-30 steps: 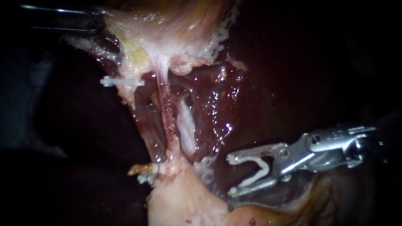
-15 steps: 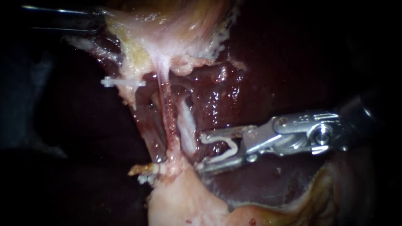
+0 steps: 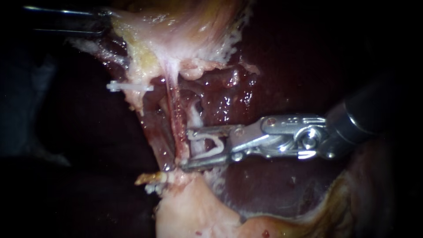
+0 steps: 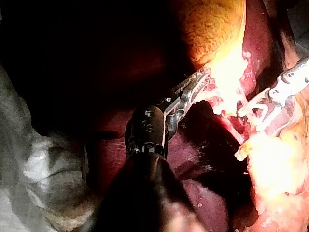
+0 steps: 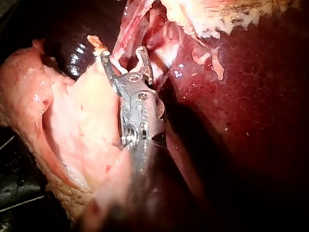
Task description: Clipping first clip right tube
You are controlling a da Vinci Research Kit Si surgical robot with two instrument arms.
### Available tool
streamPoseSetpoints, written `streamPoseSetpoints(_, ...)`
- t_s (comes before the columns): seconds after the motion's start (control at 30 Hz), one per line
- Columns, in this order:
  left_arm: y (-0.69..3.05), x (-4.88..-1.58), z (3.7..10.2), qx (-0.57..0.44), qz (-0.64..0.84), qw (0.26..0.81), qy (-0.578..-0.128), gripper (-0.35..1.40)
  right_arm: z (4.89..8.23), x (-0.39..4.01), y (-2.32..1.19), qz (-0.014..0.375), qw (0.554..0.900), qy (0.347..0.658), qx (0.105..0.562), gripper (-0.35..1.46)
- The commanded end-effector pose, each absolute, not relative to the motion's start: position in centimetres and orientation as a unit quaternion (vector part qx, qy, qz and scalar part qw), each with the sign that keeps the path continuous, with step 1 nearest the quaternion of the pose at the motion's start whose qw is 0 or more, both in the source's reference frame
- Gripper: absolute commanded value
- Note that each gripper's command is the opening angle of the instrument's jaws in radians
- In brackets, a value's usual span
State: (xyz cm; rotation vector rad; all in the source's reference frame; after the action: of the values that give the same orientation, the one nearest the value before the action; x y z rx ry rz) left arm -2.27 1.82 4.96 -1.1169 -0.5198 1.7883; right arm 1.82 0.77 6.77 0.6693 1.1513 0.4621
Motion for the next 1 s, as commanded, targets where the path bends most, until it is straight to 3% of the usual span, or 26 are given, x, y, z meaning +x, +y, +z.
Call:
streamPoseSetpoints(0.03,1.82,-2.27,4.96,-0.455,0.729,0.466,-0.212,-0.35,6.78,1.84,0.77,0.214,0.758,0.53,0.313,0.49)
streamPoseSetpoints(0.47,1.81,-2.28,4.97,-0.455,0.729,0.466,-0.211,-0.35,6.92,2.11,0.6,0.208,0.735,0.546,0.344,0.49)
streamPoseSetpoints(1.0,1.81,-2.28,4.97,-0.455,0.729,0.466,-0.211,-0.35,6.68,2.17,0.44,0.185,0.702,0.571,0.382,0.48)
